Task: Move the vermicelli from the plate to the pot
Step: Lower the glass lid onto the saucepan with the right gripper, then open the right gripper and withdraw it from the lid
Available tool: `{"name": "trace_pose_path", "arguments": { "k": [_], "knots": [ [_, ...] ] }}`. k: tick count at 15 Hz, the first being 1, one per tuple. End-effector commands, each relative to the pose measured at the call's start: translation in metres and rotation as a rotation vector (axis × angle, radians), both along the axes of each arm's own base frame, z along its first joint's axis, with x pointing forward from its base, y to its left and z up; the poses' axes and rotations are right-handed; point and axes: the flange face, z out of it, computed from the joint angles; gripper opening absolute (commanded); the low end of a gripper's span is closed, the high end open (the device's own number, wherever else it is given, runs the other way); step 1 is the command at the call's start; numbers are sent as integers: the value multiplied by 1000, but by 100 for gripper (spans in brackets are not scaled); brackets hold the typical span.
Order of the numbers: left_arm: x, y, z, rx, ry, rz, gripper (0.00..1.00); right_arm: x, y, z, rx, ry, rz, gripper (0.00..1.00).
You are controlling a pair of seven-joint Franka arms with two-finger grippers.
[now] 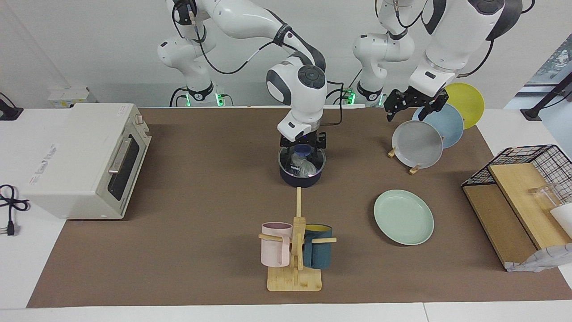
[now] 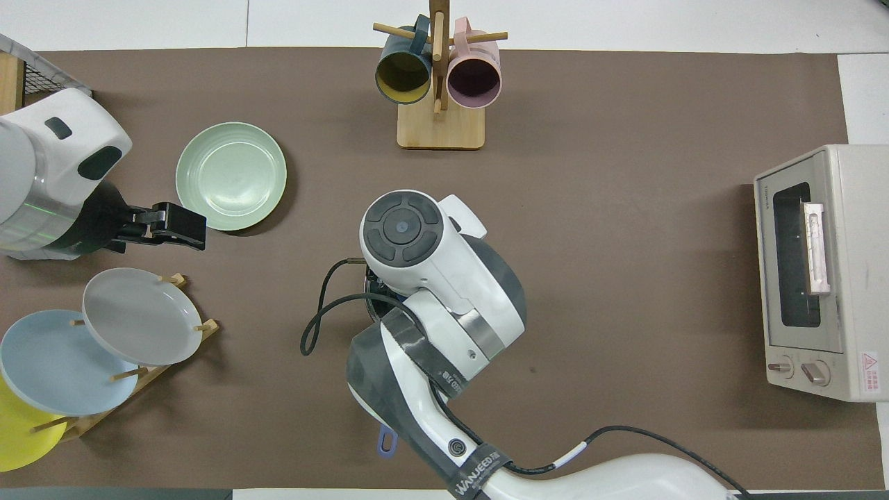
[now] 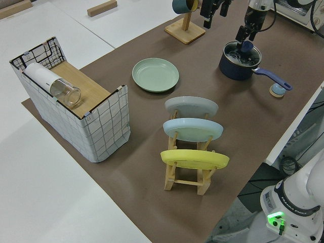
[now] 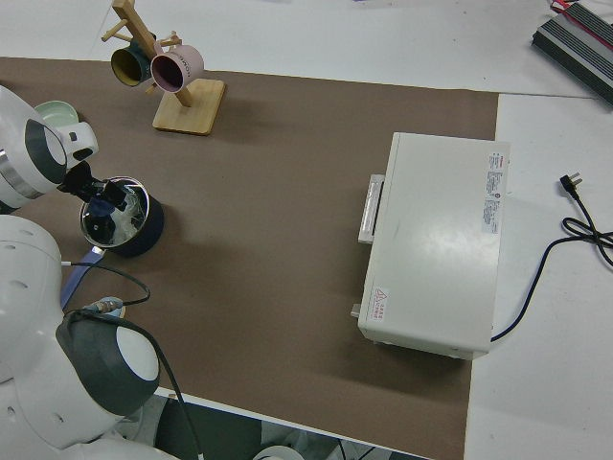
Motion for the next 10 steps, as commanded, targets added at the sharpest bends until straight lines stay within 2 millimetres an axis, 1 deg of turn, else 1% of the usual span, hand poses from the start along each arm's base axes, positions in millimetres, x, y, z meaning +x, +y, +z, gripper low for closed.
{"name": "trace_pose_path", "arguments": {
  "k": [1, 3, 4, 6, 7, 8, 9, 10],
  "knots": [
    [4, 4, 2, 22, -9, -13, 100, 25, -54, 43, 38, -45, 22, 100],
    [4, 4, 3, 21, -12, -13, 100, 41, -110, 82, 42, -57, 20, 100],
    [3, 4, 3, 21, -14, -13, 100, 46, -141, 102, 43, -62, 15, 100],
    [2, 5, 6, 20, -21, -12, 100, 54, -210, 141, 23, -49, 39, 100],
    [1, 6, 7, 20, -23, -10, 100, 55, -241, 160, 18, -33, 73, 100],
    [0, 6, 8, 20, -24, -10, 100, 53, -268, 184, 17, -20, 99, 100],
    [1, 6, 8, 19, -27, -7, 100, 52, -296, 203, 12, 4, 123, 100],
    [1, 6, 8, 20, -28, -7, 100, 50, -319, 216, -9, 24, 158, 100]
  ]
}}
